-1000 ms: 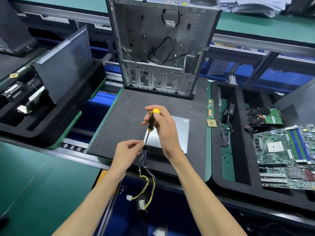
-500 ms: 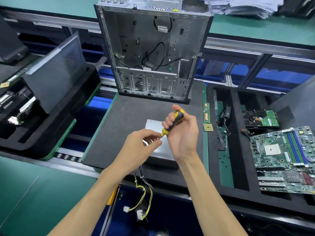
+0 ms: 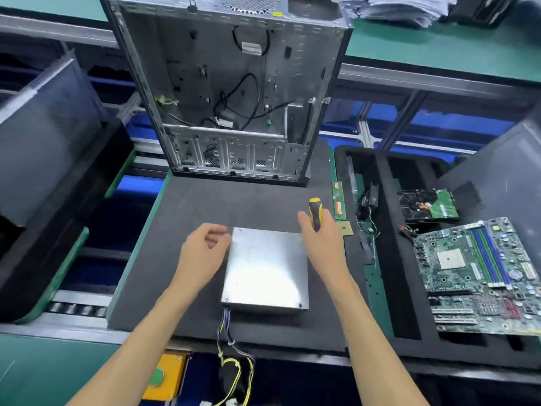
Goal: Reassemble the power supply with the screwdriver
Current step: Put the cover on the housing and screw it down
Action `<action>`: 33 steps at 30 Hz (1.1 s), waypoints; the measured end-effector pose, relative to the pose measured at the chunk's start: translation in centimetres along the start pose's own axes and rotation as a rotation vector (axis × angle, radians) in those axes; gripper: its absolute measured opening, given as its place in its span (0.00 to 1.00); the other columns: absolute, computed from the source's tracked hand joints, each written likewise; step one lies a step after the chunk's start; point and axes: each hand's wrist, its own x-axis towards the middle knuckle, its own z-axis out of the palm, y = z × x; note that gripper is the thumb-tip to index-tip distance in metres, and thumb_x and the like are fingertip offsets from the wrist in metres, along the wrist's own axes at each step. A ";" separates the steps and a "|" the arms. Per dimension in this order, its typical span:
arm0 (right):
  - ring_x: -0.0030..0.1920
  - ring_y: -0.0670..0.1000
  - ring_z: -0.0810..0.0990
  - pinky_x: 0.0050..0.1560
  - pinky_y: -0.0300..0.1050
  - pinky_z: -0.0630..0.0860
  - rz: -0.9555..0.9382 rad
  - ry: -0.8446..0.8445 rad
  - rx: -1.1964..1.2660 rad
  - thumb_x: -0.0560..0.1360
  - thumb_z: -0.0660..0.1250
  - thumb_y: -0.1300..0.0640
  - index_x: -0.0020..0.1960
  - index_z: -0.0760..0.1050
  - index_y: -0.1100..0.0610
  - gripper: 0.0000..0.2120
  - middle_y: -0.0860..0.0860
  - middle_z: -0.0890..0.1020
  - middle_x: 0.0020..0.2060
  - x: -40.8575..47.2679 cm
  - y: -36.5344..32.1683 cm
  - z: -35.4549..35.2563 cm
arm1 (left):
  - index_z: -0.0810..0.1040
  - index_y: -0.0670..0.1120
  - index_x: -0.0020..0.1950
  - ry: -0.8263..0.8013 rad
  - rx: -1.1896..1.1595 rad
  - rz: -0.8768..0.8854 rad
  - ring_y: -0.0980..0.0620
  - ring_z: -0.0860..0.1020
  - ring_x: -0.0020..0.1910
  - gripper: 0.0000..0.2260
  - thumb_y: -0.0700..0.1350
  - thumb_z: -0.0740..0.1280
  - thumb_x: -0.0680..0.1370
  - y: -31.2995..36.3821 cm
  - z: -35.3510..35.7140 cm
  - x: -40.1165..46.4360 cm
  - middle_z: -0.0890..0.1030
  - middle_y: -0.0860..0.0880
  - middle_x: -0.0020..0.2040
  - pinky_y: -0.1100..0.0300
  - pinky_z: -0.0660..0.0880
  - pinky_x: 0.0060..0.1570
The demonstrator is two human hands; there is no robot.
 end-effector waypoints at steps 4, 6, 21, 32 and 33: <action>0.30 0.39 0.73 0.31 0.32 0.68 0.091 -0.031 -0.126 0.78 0.70 0.48 0.42 0.66 0.51 0.15 0.43 0.74 0.35 1.0 2.9 0.2 | 0.83 0.49 0.58 -0.077 -0.056 -0.070 0.49 0.82 0.51 0.08 0.44 0.67 0.81 -1.6 0.6 1.7 0.85 0.50 0.50 0.48 0.81 0.55; 0.29 0.38 0.72 0.31 0.31 0.67 0.113 -0.029 -0.073 0.78 0.71 0.49 0.41 0.65 0.53 0.16 0.43 0.72 0.35 0.9 3.7 0.9 | 0.85 0.52 0.54 -0.113 -0.116 -0.071 0.56 0.83 0.45 0.09 0.43 0.65 0.82 -1.7 0.9 2.2 0.86 0.54 0.46 0.61 0.81 0.42; 0.30 0.45 0.64 0.34 0.40 0.64 0.354 0.027 0.452 0.79 0.63 0.56 0.37 0.62 0.49 0.14 0.44 0.65 0.31 0.7 4.3 2.1 | 0.82 0.57 0.54 -0.190 -0.167 -0.016 0.66 0.77 0.53 0.09 0.48 0.63 0.83 -2.0 3.1 2.9 0.79 0.58 0.56 0.73 0.70 0.48; 0.34 0.42 0.67 0.35 0.29 0.66 0.135 0.087 0.375 0.79 0.65 0.65 0.44 0.66 0.54 0.10 0.39 0.69 0.32 -0.1 5.0 3.2 | 0.82 0.59 0.52 -0.226 -0.297 -0.209 0.64 0.81 0.39 0.11 0.54 0.59 0.80 -1.1 4.2 2.5 0.83 0.61 0.47 0.59 0.73 0.41; 0.34 0.42 0.67 0.35 0.29 0.66 0.123 0.089 0.384 0.78 0.65 0.64 0.44 0.66 0.54 0.10 0.39 0.69 0.32 0.1 4.9 3.4 | 0.82 0.60 0.52 -0.220 -0.303 -0.202 0.64 0.81 0.40 0.12 0.54 0.59 0.79 -1.0 4.0 2.8 0.83 0.61 0.47 0.59 0.73 0.41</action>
